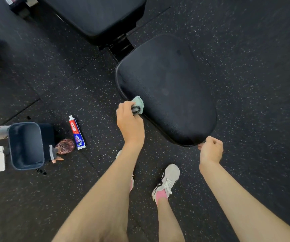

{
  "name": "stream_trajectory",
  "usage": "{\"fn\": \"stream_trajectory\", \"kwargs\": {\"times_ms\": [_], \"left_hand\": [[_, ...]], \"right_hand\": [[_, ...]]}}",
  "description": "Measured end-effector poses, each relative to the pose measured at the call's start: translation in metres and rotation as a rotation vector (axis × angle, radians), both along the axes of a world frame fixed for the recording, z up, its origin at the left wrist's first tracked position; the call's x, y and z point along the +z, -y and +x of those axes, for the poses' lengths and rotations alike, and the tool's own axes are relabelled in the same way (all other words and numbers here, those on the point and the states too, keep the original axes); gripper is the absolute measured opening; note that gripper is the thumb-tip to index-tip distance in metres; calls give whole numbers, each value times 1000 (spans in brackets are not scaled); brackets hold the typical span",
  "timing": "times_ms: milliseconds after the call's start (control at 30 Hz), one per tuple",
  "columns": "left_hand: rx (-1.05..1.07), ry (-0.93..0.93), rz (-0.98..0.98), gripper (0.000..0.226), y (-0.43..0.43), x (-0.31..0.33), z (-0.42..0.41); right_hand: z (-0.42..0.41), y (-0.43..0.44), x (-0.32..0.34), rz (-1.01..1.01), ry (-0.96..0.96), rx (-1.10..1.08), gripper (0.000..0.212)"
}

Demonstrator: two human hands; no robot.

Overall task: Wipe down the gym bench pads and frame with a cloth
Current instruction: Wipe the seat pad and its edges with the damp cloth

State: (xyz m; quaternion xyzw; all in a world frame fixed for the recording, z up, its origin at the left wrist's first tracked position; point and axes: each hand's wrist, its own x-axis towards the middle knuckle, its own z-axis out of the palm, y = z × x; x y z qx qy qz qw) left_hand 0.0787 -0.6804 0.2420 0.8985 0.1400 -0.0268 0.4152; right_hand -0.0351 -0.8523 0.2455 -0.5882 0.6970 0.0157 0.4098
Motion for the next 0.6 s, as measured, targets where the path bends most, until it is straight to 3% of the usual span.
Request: {"fn": "stream_trajectory", "kwargs": {"times_ms": [233, 433, 500, 600], "left_hand": [[-167, -4, -62, 39, 27, -9, -59], [-679, 1, -146, 40, -10, -2, -66], [-556, 44, -103, 37, -22, 4, -45], [-187, 51, 17, 35, -31, 8, 13]], "right_hand": [[0, -1, 6, 7, 17, 14, 30], [0, -3, 6, 32, 32, 22, 32], [-1, -3, 6, 39, 39, 22, 31], [-1, -4, 7, 42, 41, 27, 29]]}}
